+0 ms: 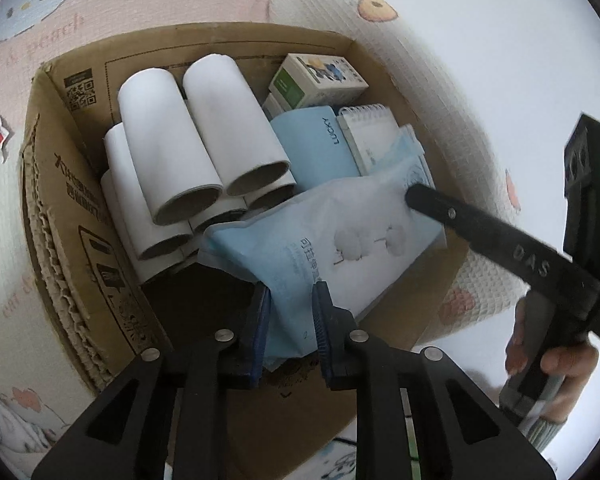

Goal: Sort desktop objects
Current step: 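Lower the wipe pack into the box beside the tubes and open both grippers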

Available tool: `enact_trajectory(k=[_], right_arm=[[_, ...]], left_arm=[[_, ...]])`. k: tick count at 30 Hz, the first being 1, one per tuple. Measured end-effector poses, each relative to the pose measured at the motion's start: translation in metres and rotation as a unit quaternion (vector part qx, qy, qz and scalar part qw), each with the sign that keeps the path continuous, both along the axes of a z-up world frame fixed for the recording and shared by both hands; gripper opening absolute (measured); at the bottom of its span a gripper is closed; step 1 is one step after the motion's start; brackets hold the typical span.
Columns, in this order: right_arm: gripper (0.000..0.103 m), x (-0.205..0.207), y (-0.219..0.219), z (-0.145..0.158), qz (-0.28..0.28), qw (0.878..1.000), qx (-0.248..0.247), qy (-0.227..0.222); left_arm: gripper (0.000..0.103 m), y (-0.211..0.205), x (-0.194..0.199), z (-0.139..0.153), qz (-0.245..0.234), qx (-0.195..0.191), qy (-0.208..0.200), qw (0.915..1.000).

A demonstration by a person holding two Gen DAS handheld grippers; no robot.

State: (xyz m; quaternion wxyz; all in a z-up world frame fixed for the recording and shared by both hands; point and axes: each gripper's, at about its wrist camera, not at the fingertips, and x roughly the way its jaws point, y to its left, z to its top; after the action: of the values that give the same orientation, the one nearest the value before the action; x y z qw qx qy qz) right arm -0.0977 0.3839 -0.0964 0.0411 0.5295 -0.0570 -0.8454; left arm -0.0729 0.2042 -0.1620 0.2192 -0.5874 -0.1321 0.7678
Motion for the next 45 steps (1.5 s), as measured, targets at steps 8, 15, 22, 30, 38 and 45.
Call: enact_trajectory(k=[8,15,22,30,38,45], right_arm=[[0.047,-0.005,-0.007,-0.004,0.025,1.0,0.004,-0.003],[0.047,-0.005,0.004,-0.007,0.023,0.999,-0.038,-0.008],[0.047,-0.006,0.007,-0.008,0.02,0.998,-0.056,-0.012],[0.048,-0.009,0.023,-0.01,-0.004,0.995,-0.101,-0.02],[0.037,-0.011,0.021,-0.01,-0.004,0.993,-0.113,-0.024],[0.036,-0.009,0.002,-0.012,0.024,0.993,-0.108,-0.036]], left_arm=[[0.06,0.011,0.008,0.04,-0.098,-0.086,0.143,0.981],[0.062,0.052,-0.017,0.04,-0.215,-0.082,0.154,0.9608],[0.063,0.072,-0.047,0.022,-0.226,-0.039,0.096,0.9685],[0.057,0.082,-0.066,0.013,-0.222,-0.011,0.045,0.9739],[0.029,0.075,-0.062,0.019,-0.208,-0.001,0.025,0.9778],[0.027,0.061,-0.051,0.022,-0.216,-0.024,0.029,0.9758]])
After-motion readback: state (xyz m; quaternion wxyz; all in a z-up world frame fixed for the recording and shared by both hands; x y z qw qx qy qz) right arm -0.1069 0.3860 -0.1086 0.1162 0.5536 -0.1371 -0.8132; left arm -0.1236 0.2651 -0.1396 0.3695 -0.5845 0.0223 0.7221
